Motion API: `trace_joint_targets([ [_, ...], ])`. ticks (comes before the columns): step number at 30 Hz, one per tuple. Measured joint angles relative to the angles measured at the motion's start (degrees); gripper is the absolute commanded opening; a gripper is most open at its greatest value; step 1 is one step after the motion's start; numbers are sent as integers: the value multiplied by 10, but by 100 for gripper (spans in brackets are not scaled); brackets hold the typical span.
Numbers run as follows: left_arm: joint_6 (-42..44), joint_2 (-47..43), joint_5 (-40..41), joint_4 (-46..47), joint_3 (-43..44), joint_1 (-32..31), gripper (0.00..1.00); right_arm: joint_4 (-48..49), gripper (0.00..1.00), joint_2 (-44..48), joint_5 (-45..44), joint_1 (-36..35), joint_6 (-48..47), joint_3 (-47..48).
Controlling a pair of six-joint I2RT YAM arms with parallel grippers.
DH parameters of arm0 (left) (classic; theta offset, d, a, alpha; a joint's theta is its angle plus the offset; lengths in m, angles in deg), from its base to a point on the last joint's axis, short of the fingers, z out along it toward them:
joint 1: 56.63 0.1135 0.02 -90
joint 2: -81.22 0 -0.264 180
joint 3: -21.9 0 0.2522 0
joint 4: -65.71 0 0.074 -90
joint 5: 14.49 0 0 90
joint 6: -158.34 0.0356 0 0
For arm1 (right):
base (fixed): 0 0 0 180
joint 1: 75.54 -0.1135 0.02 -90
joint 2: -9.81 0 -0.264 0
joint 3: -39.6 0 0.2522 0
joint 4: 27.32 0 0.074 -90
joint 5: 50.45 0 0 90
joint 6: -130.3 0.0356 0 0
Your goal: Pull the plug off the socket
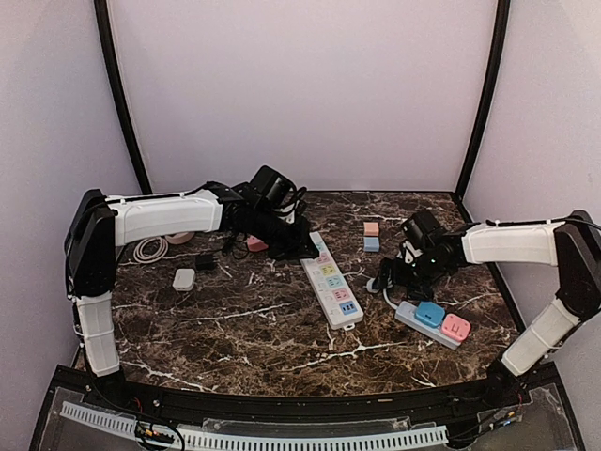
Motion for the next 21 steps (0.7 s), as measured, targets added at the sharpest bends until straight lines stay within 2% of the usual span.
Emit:
trace_joint_targets([
  [5,0,0,2,0,0,0,5,-26,99,17,-25,0,13,-7],
  [14,0,0,0,4,-1,0,5,-97,99,172,-104,59,78,-91],
  [21,4,0,-2,4,-1,0,5,-158,99,187,-111,90,112,-111],
])
